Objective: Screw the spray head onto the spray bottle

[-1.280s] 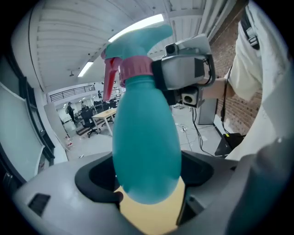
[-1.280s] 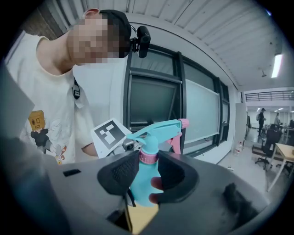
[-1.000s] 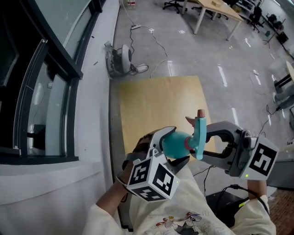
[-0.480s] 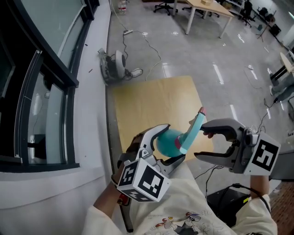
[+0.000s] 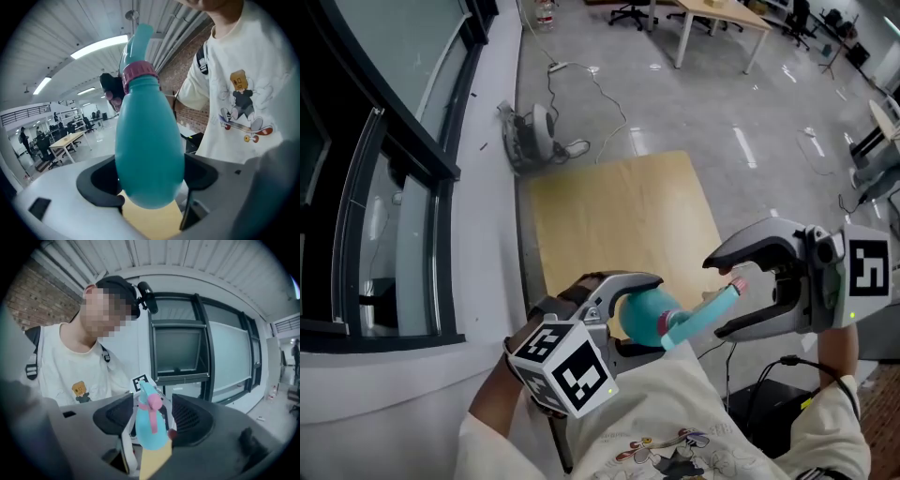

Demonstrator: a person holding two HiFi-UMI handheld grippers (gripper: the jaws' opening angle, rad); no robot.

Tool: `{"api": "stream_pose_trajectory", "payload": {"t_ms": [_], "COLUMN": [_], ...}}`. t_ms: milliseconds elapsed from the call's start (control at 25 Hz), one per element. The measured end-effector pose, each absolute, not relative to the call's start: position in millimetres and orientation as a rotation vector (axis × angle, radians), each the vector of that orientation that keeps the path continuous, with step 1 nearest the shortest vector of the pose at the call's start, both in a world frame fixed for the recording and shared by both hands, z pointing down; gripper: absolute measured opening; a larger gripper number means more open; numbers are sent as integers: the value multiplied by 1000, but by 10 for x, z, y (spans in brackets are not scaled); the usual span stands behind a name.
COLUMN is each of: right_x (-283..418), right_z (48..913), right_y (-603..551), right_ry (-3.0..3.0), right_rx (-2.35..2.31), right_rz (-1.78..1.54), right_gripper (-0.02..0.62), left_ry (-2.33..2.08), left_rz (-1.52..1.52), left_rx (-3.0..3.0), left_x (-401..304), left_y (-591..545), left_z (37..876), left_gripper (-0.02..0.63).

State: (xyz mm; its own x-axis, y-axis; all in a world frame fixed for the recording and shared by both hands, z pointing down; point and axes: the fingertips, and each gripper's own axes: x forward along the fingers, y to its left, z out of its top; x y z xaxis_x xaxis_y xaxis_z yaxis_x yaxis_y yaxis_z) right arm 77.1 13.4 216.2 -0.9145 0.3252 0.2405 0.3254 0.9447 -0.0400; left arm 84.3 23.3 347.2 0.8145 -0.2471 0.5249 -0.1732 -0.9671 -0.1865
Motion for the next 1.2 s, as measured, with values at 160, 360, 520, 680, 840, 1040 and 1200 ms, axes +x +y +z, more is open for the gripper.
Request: {"api": "stream_pose_trajectory", "payload": {"t_ms": [160, 360, 520, 680, 840, 1040, 1200], "right_x": [751, 756, 773, 802, 808, 739, 540], "right_z": [2294, 2399, 2437, 2423, 2392, 2538, 2867], "right_y": [195, 176, 194, 256, 293, 241, 318], "right_ry": [-2625, -2326, -2158, -2110, -2066, -1944, -1842], "right_rx": [-489, -584, -653, -685, -734, -761, -755], "right_rz": [-188, -329, -370, -328, -319, -463, -585], "right_gripper": [244, 242, 241, 182, 133, 129, 129], "left_ry": [359, 358, 334, 323, 356, 329, 266], "left_rz": [-1032, -1108, -1137, -1139, -1181, -1296, -1434], "left_rx": [-2787, -2799, -2806, -2807, -2787, -2843, -2894], "left_x": [686, 634, 856, 941, 937, 799, 551], "left_y": [213, 128, 87, 125, 134, 165, 325], "left_z": [3679, 3695, 3538, 3430, 3373, 3537, 3907], "left_gripper": [408, 408, 408, 408, 408, 408, 408]}}
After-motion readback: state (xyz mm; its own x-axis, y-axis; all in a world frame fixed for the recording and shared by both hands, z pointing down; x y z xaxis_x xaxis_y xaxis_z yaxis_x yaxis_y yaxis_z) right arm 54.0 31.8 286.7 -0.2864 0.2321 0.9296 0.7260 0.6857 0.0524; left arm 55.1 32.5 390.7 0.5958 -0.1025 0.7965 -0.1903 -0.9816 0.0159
